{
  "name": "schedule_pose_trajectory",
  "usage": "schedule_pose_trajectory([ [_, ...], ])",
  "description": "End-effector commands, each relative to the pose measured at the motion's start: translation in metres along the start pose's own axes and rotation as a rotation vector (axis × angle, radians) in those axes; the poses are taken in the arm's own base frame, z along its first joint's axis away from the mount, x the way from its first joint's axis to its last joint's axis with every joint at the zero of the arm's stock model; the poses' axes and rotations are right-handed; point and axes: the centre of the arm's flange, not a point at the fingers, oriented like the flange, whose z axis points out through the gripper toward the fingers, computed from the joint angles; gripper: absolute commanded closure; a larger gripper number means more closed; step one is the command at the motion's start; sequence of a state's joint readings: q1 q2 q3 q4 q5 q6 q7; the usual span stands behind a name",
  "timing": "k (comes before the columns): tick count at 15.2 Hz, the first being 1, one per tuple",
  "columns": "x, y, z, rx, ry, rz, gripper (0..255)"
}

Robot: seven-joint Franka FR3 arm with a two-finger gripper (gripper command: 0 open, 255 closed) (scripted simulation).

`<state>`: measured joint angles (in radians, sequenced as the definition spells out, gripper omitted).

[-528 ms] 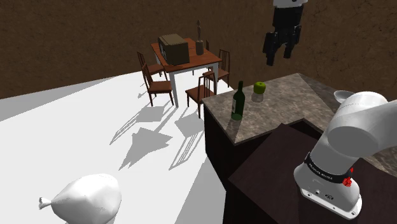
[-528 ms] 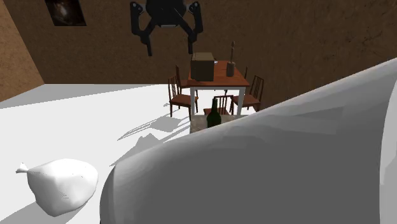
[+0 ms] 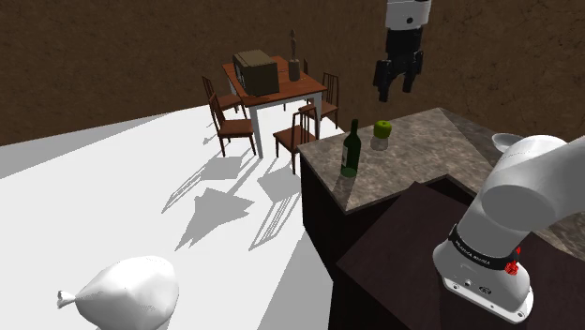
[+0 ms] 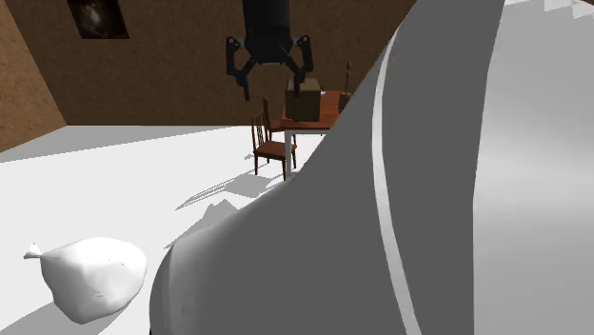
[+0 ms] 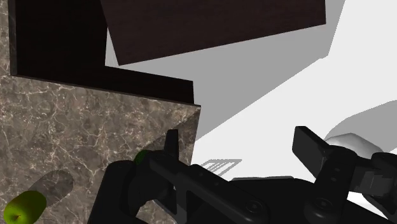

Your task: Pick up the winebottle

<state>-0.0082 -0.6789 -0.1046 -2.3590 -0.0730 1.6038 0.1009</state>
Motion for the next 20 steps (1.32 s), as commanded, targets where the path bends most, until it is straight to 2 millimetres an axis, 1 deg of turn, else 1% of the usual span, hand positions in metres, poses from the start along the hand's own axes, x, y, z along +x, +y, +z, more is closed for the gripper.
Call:
schedule_pose_trajectory([
  [1, 0.021, 0.013, 0.016, 0.000, -0.002, 0.005, 0],
  [20, 0.211, 0.120, 0.147, 0.010, -0.031, 0.054, 0],
])
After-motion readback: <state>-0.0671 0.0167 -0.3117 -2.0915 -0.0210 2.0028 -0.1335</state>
